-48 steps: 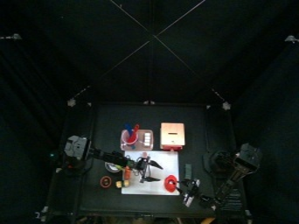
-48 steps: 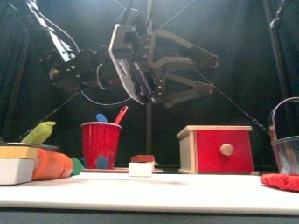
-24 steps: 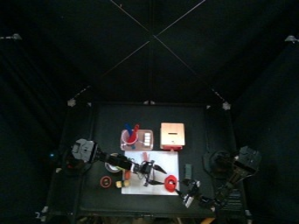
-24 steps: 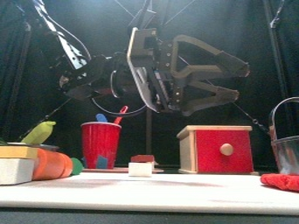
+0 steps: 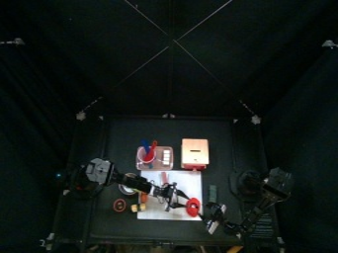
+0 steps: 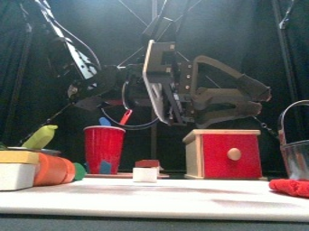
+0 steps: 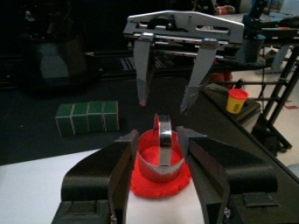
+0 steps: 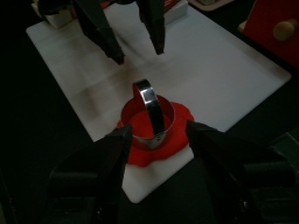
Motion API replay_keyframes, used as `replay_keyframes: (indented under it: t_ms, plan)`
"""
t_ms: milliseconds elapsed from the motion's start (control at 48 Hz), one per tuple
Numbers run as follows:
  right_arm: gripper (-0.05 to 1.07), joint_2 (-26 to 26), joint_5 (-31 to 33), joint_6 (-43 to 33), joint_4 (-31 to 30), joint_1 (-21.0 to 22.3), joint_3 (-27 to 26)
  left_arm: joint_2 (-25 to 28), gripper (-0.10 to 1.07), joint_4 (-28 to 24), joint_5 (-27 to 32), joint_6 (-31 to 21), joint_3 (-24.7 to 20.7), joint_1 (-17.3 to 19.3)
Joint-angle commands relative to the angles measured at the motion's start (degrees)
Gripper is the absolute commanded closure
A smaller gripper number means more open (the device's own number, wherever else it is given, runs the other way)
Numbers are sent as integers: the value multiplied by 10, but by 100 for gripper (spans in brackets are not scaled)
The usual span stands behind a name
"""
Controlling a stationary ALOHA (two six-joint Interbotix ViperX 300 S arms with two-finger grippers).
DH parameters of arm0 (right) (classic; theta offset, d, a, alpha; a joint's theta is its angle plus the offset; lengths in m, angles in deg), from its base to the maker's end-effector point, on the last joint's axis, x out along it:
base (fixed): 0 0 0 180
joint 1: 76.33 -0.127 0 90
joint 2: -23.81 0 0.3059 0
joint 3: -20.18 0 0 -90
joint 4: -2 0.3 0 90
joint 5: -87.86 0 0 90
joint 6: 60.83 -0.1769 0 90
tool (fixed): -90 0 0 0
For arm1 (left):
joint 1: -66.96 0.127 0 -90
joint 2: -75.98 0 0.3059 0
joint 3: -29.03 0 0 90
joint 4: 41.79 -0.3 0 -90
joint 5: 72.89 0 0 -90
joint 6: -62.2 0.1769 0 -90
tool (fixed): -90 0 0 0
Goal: Cut dough with cookie cutter and remove excess
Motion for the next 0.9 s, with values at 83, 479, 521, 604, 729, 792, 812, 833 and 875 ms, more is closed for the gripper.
replay_keyframes:
  t_ms: [83, 479, 521, 604, 729, 792, 812, 833, 875]
  plan:
    - [15, -7, -13, -4, -5, 18, -1, -7, 17, -4, 12, -1, -12, -5]
    - [15, -7, -26, -4, -16, 30, 3, 10, 14, -5, 23, -1, -27, -9]
    - [15, -7, -28, -4, -16, 32, 3, 11, 13, -4, 25, -1, -30, -9]
    - [15, -6, -32, -4, -18, 33, 3, 13, 13, -1, 36, -1, -33, -9]
    - [15, -6, -33, -4, -18, 34, 3, 15, 13, -3, 47, -1, -38, -9]
    - [15, -5, -33, -4, -19, 35, 2, 18, 14, -2, 51, -1, -41, -9]
    - [15, -5, -33, -4, -19, 36, 3, 19, 14, -2, 52, -1, -42, -9]
    - [15, -5, -34, -4, -19, 36, 3, 20, 14, -3, 52, 0, -43, -9]
    - [15, -4, -36, -3, -19, 38, 3, 21, 14, -3, 53, -1, -45, -9]
